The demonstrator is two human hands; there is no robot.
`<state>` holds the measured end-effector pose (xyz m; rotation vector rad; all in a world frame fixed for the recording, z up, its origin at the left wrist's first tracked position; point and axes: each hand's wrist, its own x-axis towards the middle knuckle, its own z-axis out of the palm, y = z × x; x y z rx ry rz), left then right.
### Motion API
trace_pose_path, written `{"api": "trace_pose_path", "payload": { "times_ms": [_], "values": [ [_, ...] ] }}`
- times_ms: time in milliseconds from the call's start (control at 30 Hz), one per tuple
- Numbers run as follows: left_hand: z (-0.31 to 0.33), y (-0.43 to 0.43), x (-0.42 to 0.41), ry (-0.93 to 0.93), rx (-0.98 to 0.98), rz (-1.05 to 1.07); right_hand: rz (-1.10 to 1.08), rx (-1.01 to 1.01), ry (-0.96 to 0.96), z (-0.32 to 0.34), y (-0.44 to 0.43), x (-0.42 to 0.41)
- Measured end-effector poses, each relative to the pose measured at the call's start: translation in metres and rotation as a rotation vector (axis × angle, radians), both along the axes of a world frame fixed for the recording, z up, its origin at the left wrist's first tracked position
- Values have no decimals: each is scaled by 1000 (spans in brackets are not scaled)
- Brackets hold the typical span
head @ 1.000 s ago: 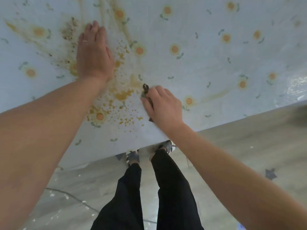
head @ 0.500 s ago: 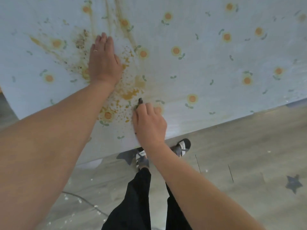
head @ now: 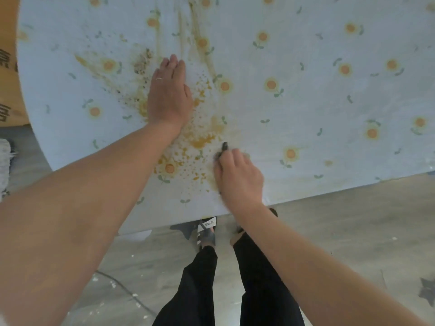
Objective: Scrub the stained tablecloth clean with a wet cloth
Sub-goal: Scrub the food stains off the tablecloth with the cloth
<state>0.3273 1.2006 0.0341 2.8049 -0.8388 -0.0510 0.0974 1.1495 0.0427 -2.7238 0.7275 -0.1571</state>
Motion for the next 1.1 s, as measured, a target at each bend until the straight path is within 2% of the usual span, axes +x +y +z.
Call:
{"api": "trace_pose_path", "payload": {
  "times_ms": [67, 133, 200, 300, 400, 467, 633, 767, 867, 933, 1000, 1100],
  "values": [
    [-1, 0, 1, 4, -6, -6, 219, -13, -12, -3, 14, 21],
    [1, 3, 7, 22, -26, -19, 281, -27, -60, -4, -10, 36],
    [4, 9, 13, 53, -25, -74, 183, -105, -60, 0, -59, 48],
    [9, 25, 30, 39, 63, -136, -149, -118, -35, 3, -138, 65],
    [9, 58, 70, 7, 148, -9, -358, -151, 5, -7, -140, 80],
    [13, 71, 92, 22, 186, 40, -372, -127, -19, -9, -121, 97],
    [10, 42, 117, 74, 167, 43, -112, -48, -44, -4, -71, 152],
    [8, 32, 120, 65, 123, 108, 199, -43, -90, -7, -18, 120],
    [8, 33, 119, 83, 117, 106, 419, -79, -106, -9, -28, 87],
    [9, 32, 122, 77, 91, 112, 468, -117, -98, -6, -63, 96],
    [8, 32, 124, 72, 74, 109, 343, -150, -84, -3, -101, 127],
    [5, 32, 128, 66, 50, 108, 7, -150, -64, 0, -139, 200]
  ]
}}
